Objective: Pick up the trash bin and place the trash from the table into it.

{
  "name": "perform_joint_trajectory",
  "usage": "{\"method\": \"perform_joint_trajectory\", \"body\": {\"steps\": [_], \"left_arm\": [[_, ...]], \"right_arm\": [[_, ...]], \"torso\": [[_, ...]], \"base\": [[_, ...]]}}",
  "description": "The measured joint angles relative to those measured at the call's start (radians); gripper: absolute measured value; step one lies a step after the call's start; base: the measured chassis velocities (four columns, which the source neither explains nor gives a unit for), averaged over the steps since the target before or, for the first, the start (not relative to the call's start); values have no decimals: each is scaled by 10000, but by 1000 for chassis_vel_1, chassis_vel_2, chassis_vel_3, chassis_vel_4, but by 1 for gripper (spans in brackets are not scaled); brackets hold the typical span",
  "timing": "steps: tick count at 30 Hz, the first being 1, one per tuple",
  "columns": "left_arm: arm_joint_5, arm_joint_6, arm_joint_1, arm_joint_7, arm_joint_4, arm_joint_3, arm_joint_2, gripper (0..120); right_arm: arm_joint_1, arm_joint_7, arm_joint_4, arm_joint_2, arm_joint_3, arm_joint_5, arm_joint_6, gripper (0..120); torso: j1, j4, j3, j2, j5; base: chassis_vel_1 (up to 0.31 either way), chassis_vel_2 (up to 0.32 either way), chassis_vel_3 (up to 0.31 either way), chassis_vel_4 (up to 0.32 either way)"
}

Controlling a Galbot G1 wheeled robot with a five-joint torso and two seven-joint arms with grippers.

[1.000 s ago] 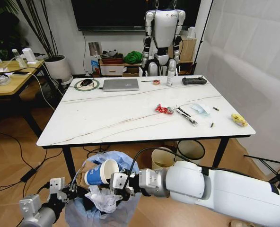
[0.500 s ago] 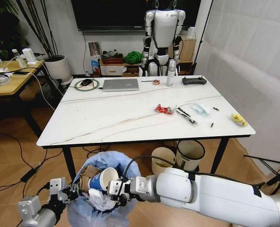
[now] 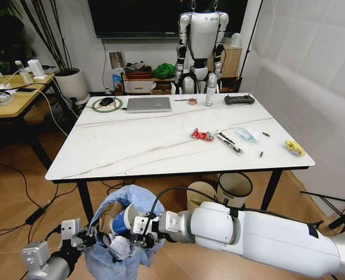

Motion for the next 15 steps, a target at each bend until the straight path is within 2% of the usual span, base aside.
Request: {"method": "perform_joint_trajectory", "body": {"steps": [4, 5, 8, 12, 15], "left_arm": [[0, -6, -70, 2, 93, 15, -3, 0], [-9, -6, -91, -2, 97, 25, -10, 0], [-28, -5, -98, -15, 96, 27, -10, 0], [-72, 0, -65, -37, 76, -18, 5, 0], [-79, 0, -44, -41, 78, -30, -1, 0]], "right_arm": [[56, 273, 353, -128, 135, 518, 185, 35], [70, 378, 483, -169, 169, 699, 243, 42], [76, 427, 578, -209, 246, 788, 300, 49], [13, 644, 757, -362, 616, 1047, 466, 64], [-8, 906, 1035, -542, 1076, 1527, 502, 79]], "torso": [[0, 0, 0, 0, -1], [0, 0, 0, 0, -1], [0, 0, 0, 0, 0], [0, 0, 0, 0, 0], [0, 0, 0, 0, 0]], "base": [[0, 0, 0, 0], [0, 0, 0, 0], [0, 0, 0, 0], [0, 0, 0, 0], [0, 0, 0, 0]]}}
